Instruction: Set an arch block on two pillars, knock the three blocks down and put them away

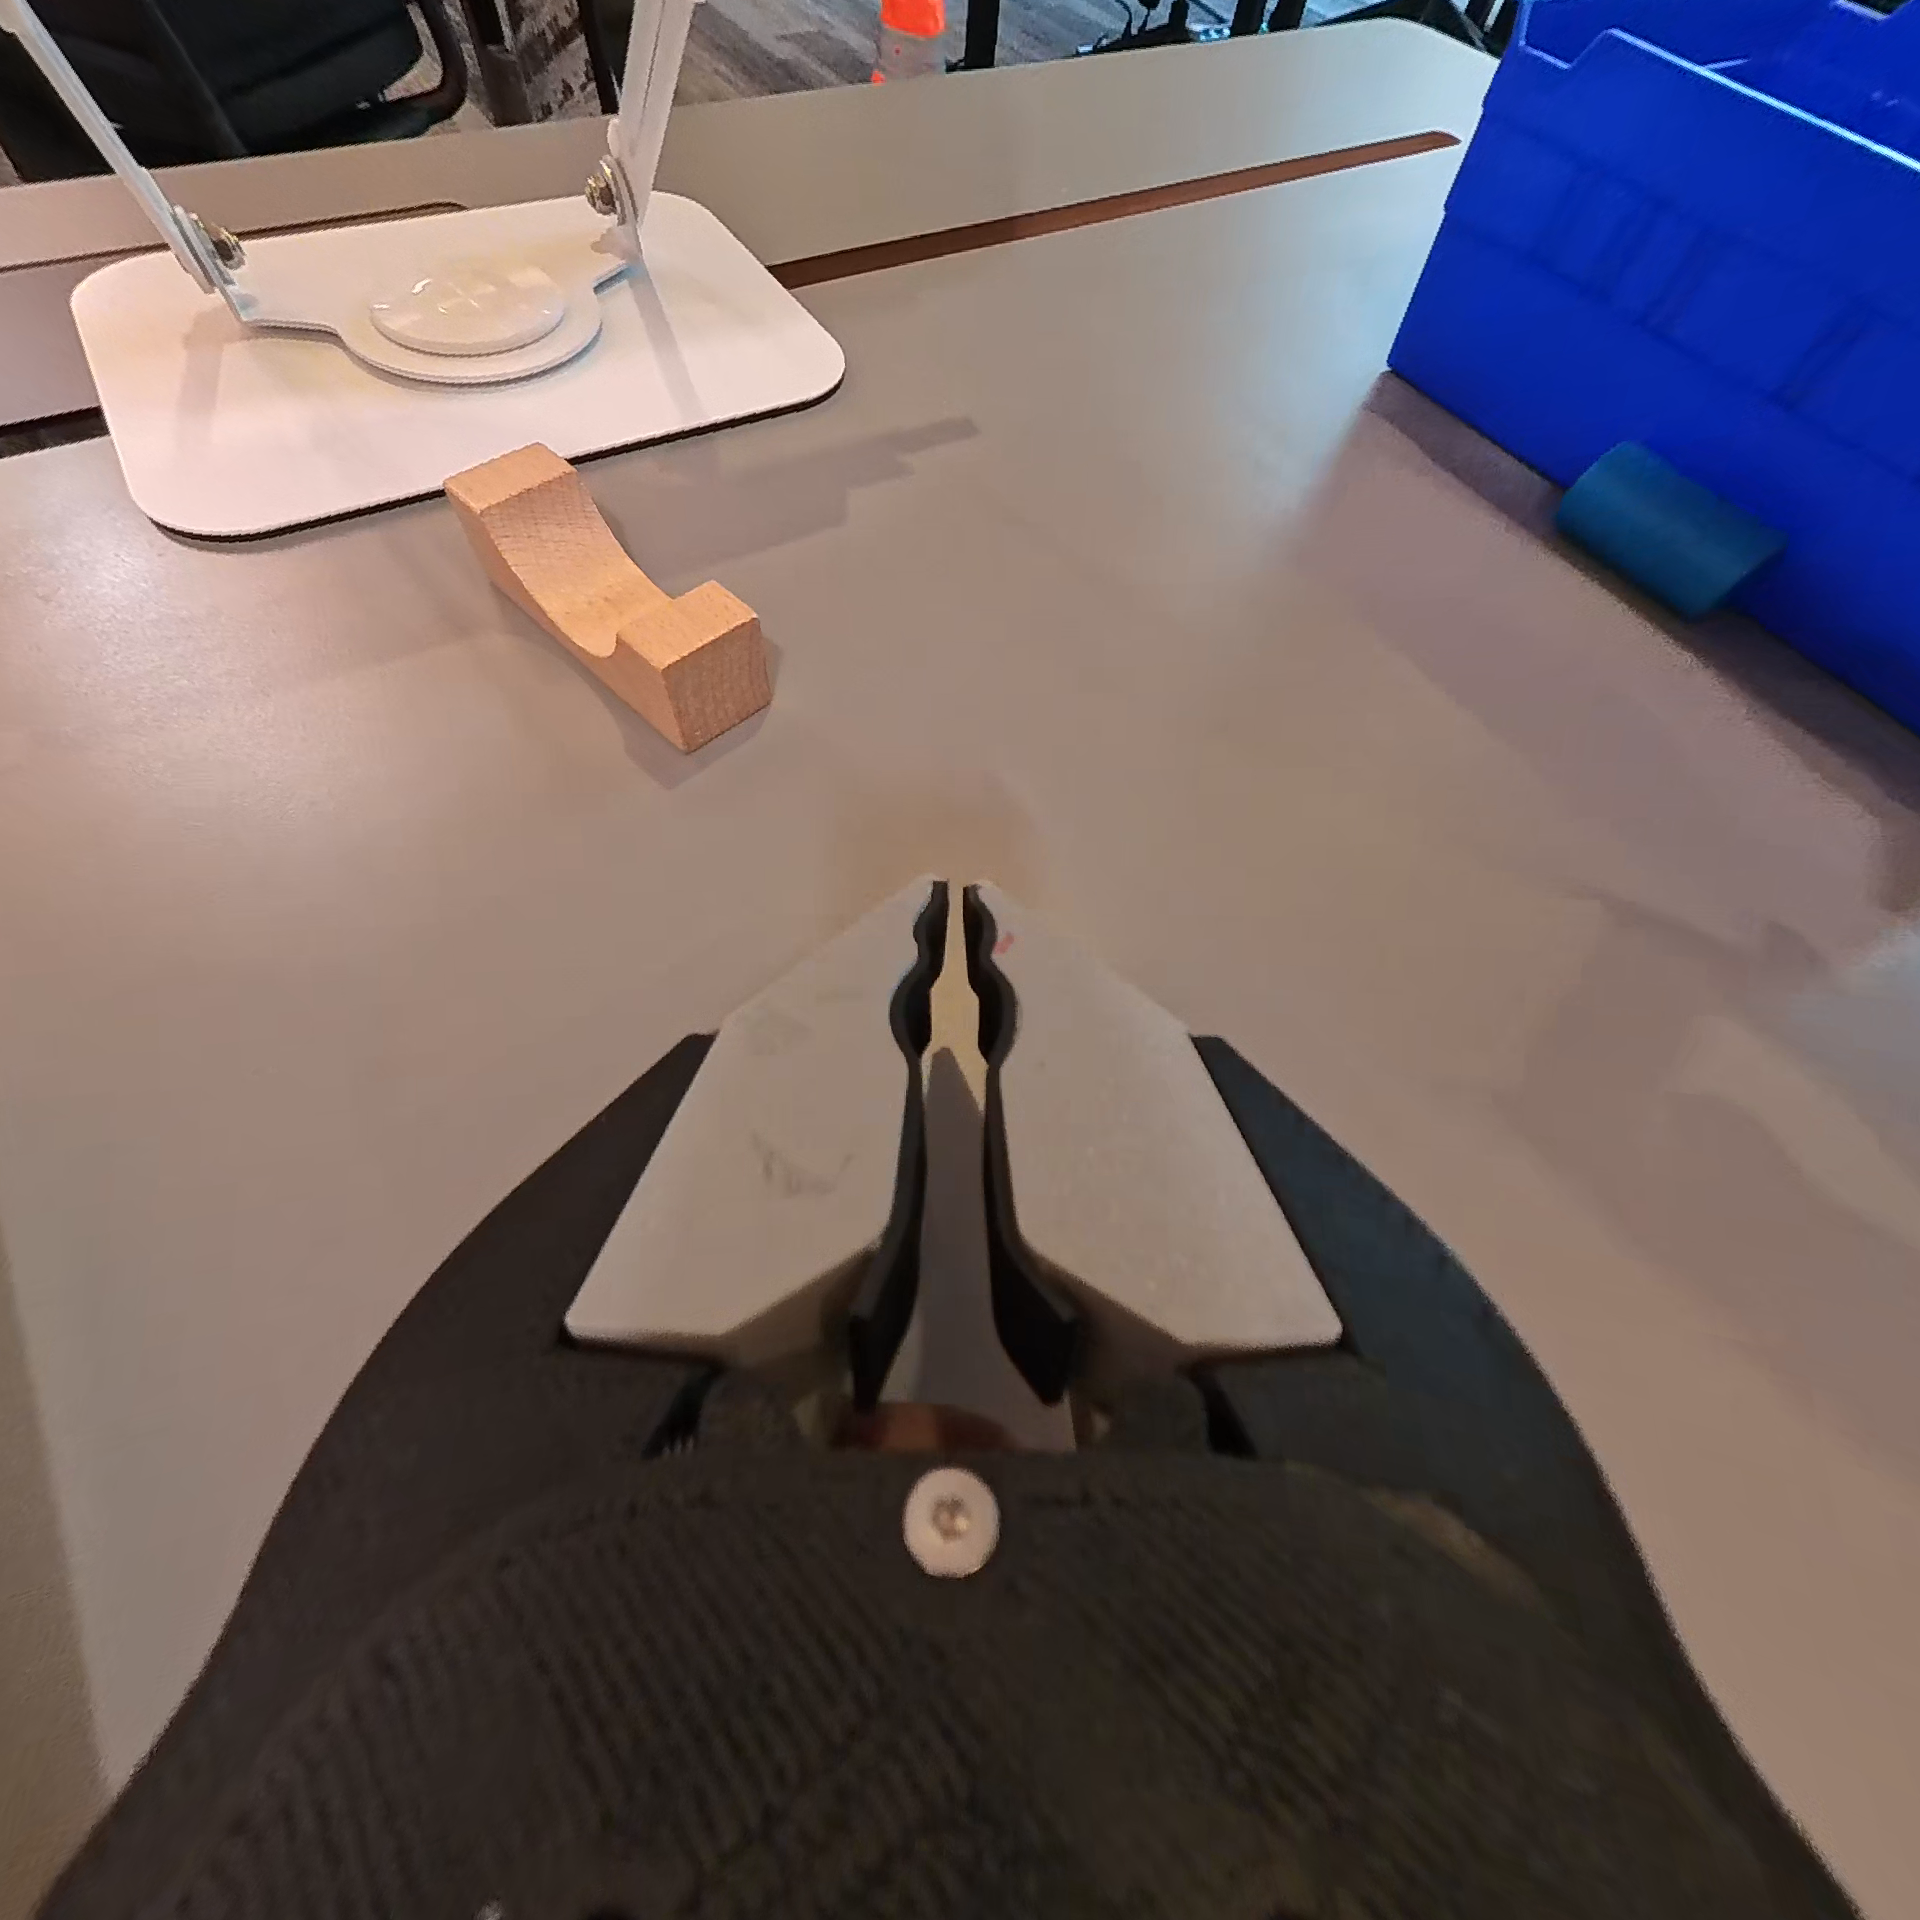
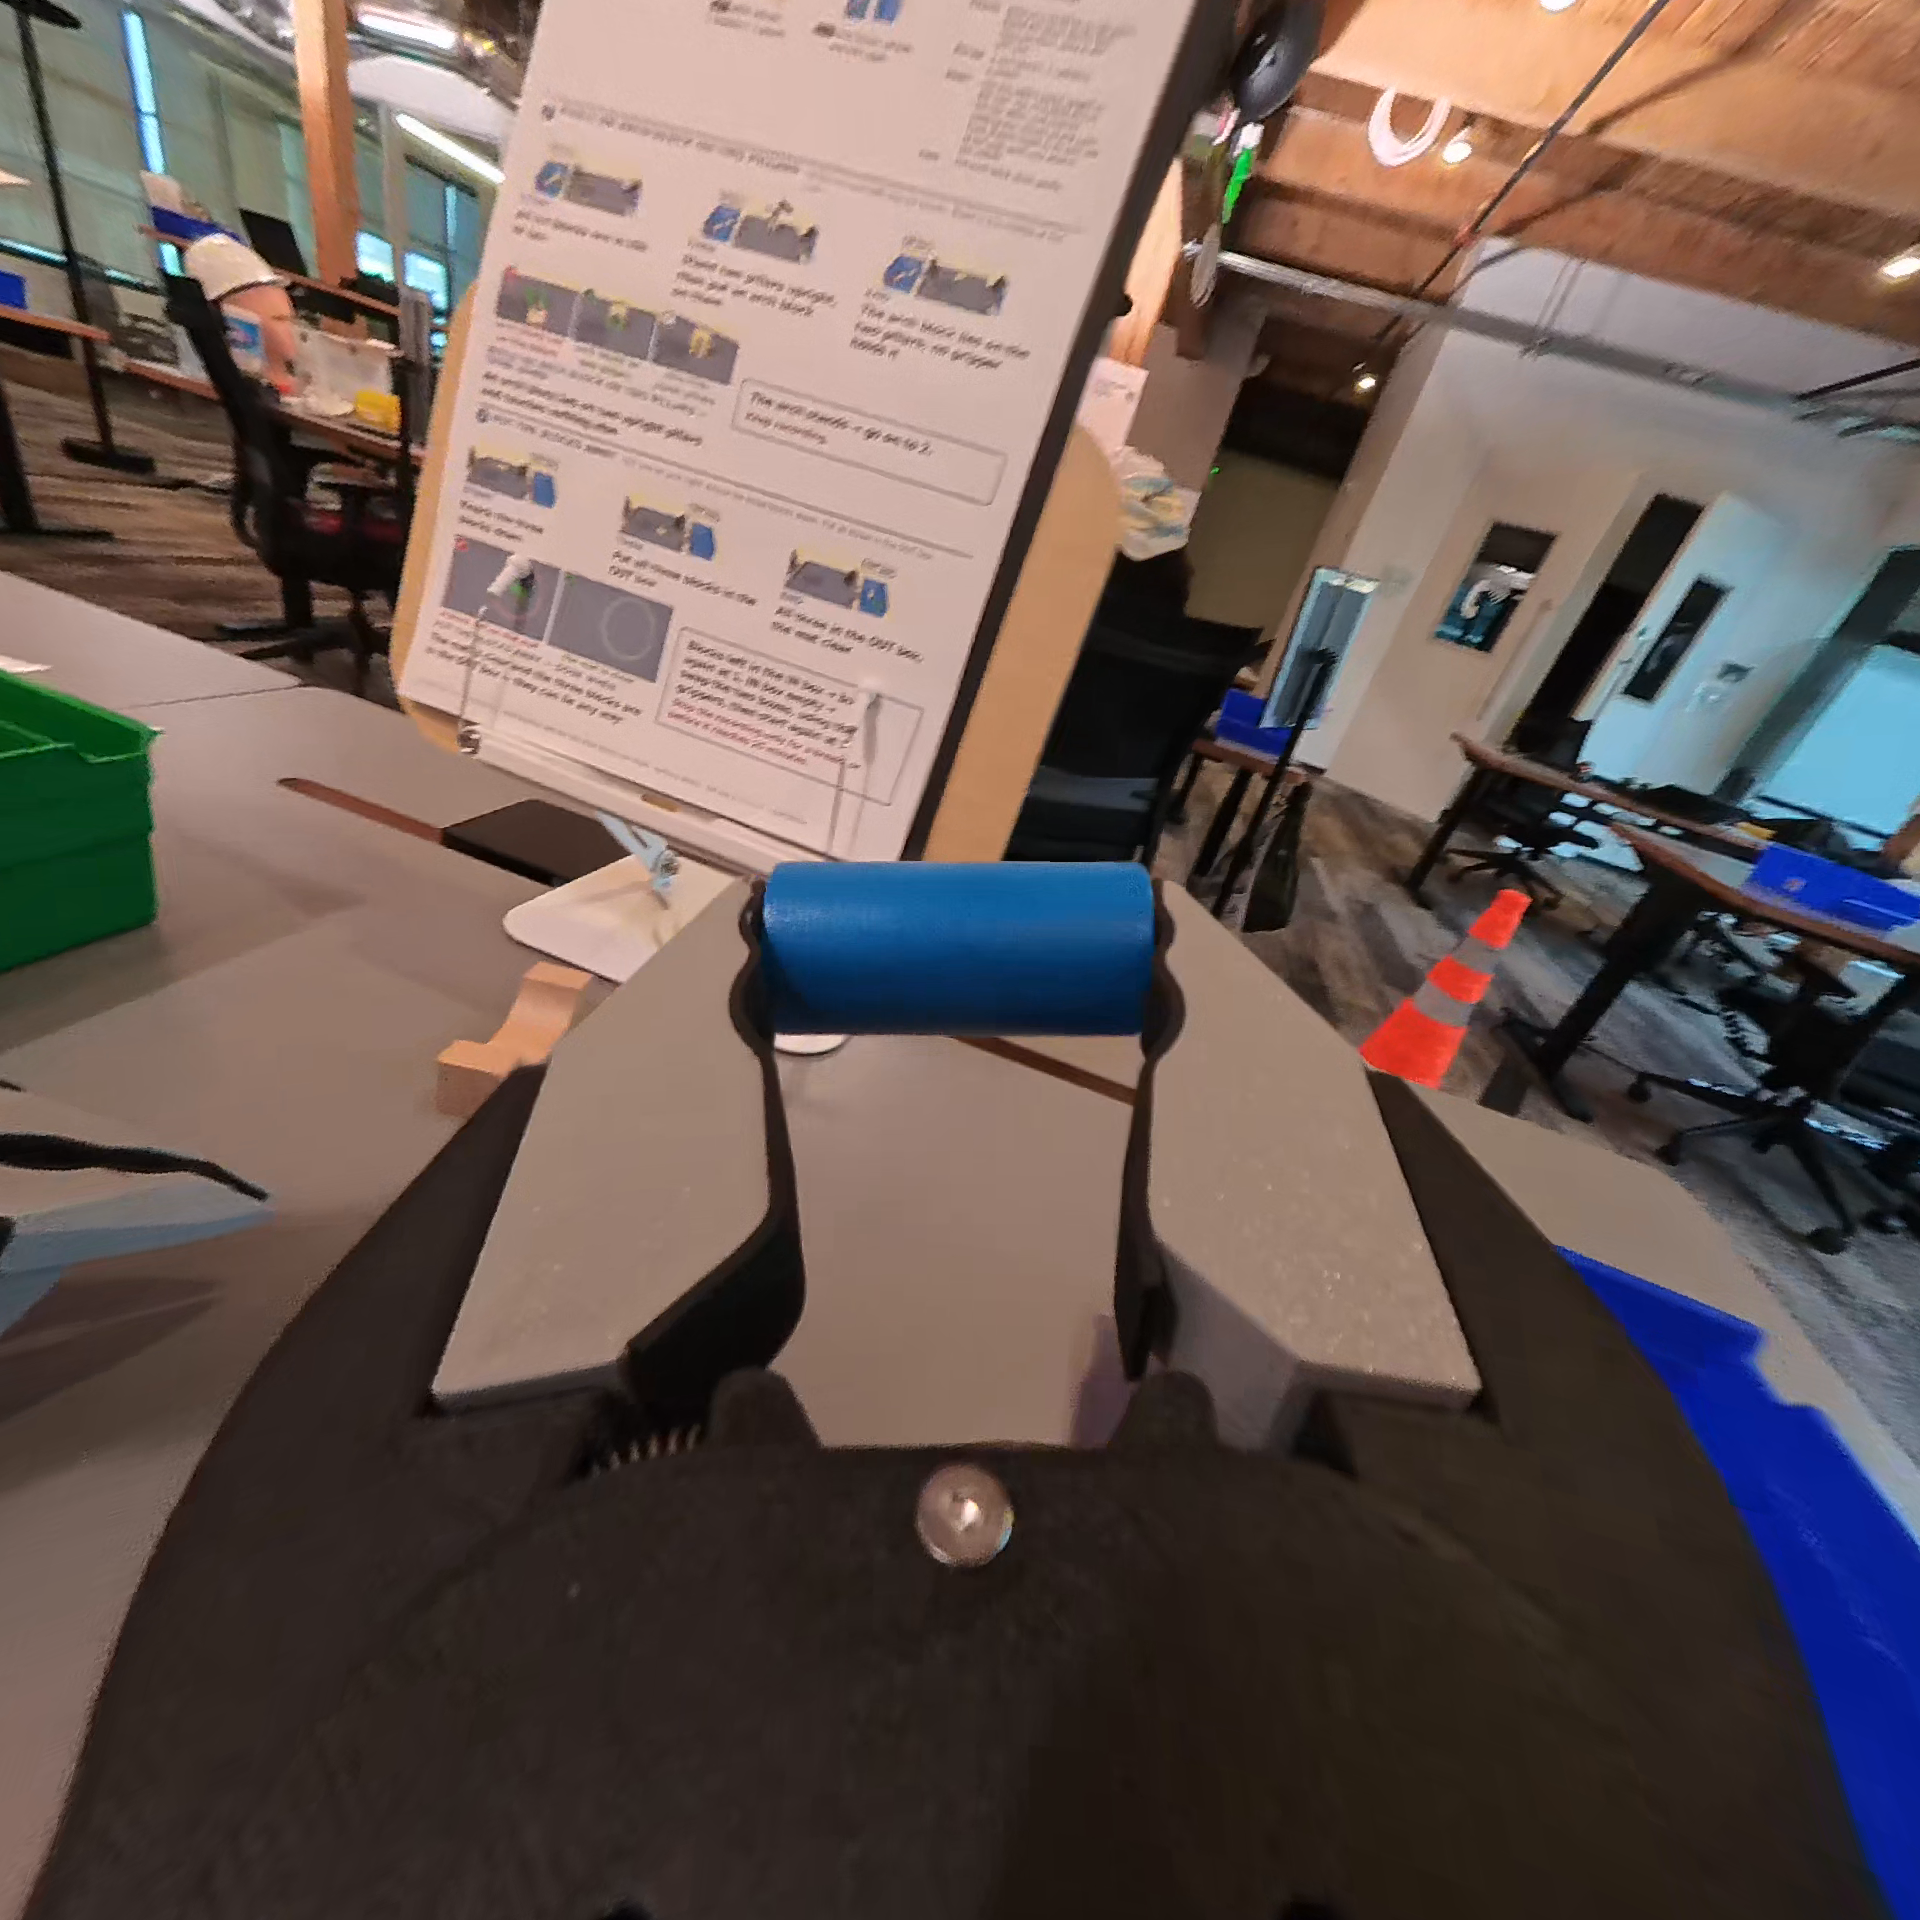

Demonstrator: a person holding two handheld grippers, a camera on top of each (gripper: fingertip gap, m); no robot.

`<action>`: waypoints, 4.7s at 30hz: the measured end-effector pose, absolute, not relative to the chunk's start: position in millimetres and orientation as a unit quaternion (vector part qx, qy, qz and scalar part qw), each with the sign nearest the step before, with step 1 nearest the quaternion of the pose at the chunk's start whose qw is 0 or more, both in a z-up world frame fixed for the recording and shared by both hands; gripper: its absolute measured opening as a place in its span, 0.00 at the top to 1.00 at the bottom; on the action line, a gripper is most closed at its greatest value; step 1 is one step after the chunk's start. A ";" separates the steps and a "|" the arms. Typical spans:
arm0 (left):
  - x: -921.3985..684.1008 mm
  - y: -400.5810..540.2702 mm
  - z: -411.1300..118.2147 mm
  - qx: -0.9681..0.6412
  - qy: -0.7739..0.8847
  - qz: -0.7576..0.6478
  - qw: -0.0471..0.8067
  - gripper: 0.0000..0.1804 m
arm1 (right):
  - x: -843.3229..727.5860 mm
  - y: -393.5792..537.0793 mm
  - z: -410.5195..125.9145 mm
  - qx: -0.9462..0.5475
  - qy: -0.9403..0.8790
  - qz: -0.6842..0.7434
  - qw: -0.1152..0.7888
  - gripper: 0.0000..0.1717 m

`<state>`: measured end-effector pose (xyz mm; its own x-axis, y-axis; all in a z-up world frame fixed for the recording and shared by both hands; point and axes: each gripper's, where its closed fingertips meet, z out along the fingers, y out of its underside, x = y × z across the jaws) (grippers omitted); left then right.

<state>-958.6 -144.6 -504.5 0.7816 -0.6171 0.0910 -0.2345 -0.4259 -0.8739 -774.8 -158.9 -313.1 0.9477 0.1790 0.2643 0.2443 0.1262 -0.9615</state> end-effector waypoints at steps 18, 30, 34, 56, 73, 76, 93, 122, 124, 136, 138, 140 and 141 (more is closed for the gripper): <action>-956.6 -146.0 -505.0 -0.818 0.268 -0.202 0.468 1.00 | -594.4 -161.7 -378.0 -0.764 0.005 -0.037 0.644 0.59; -954.2 -148.4 -505.8 -0.817 0.275 -0.203 0.465 0.99 | -600.6 -149.9 -434.1 -0.836 -0.014 -0.009 0.549 0.60; -953.9 -148.6 -506.1 -0.817 0.276 -0.202 0.464 0.99 | -605.7 -148.6 -440.7 -0.844 -0.021 0.001 0.537 0.60; -952.5 -149.6 -507.5 -0.818 0.280 -0.206 0.458 0.98 | -608.1 -162.8 -521.7 -0.949 -0.013 0.022 0.313 0.59; -951.5 -150.3 -507.5 -0.817 0.283 -0.206 0.459 0.97 | -609.7 -161.2 -513.7 -0.940 -0.012 0.032 0.340 0.60; -951.1 -150.8 -508.0 -0.817 0.285 -0.206 0.457 0.97 | -607.7 -158.0 -501.8 -0.927 -0.006 0.031 0.375 0.63; -949.5 -152.2 -508.6 -0.816 0.291 -0.205 0.456 0.97 | -655.9 -205.9 -303.8 -0.576 -0.111 -0.105 0.803 0.81; -942.6 -158.7 -510.9 -0.811 0.317 -0.199 0.450 0.95 | -697.2 -197.2 -481.0 -0.922 -0.181 -0.016 0.342 0.99; -942.6 -158.4 -511.1 -0.812 0.316 -0.201 0.449 0.95 | -688.5 -195.8 -478.8 -0.920 -0.173 -0.017 0.352 1.00; -941.6 -159.2 -511.7 -0.811 0.322 -0.197 0.448 0.95 | -685.9 -181.1 -486.8 -0.926 -0.114 -0.014 0.360 0.62; -941.5 -159.3 -512.0 -0.811 0.322 -0.197 0.447 0.95 | -681.4 -183.6 -504.6 -0.939 -0.113 -0.027 0.323 0.62; -941.2 -159.5 -512.2 -0.811 0.323 -0.196 0.447 0.95 | -675.9 -183.1 -518.5 -0.946 -0.117 -0.044 0.299 0.71; -941.1 -159.7 -512.2 -0.810 0.324 -0.196 0.447 0.95 | -672.0 -179.0 -517.1 -0.941 -0.115 -0.064 0.311 0.73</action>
<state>-941.1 -159.7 -512.2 0.7129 -0.7007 0.0280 -0.3501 -0.3902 -0.8515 -672.0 -179.0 -517.1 0.9653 0.1774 0.1918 0.2567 -0.7799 -0.5708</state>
